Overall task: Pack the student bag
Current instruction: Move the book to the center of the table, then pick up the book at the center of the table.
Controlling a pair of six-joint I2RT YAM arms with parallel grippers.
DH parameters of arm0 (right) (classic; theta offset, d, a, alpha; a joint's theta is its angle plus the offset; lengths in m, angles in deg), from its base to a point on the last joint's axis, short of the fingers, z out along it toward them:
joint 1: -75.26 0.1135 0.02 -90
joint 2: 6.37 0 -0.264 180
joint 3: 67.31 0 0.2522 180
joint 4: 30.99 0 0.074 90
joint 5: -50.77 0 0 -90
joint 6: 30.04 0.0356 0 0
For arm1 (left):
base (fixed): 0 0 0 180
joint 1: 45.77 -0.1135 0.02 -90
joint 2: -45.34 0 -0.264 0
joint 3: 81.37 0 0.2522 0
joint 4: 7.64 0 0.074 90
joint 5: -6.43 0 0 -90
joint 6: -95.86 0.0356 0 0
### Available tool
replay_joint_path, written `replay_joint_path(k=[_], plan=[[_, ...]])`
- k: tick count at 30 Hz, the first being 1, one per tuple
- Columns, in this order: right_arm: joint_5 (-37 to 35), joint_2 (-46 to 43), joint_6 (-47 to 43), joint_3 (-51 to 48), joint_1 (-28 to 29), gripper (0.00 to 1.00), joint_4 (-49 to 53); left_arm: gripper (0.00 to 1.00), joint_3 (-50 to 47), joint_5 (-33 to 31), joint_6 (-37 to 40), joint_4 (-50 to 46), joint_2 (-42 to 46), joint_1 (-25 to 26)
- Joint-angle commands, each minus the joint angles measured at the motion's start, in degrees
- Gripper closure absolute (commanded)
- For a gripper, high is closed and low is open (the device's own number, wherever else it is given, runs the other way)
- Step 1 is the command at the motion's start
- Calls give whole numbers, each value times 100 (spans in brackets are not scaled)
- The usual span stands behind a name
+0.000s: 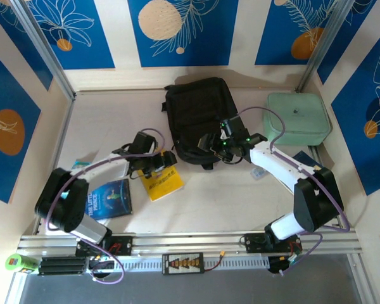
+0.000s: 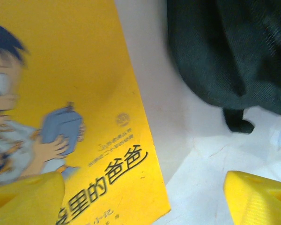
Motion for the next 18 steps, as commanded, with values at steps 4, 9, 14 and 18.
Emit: replay_joint_path(k=[4,9,14,18], plan=[[254,706,-598,485,695,26,-225,0,-103,-516,343,-918,901,-661],[50,1751,-896,1336,1373,34,248,0,-359,-613,290,-1106,1064,-794],[-305,2635,-1156,1967,1765,45,519,4,-801,-220,72,-696,1121,-1046],[-538,3081,-1080,2223,1833,58,710,7,-936,-24,93,-620,1024,-1220]])
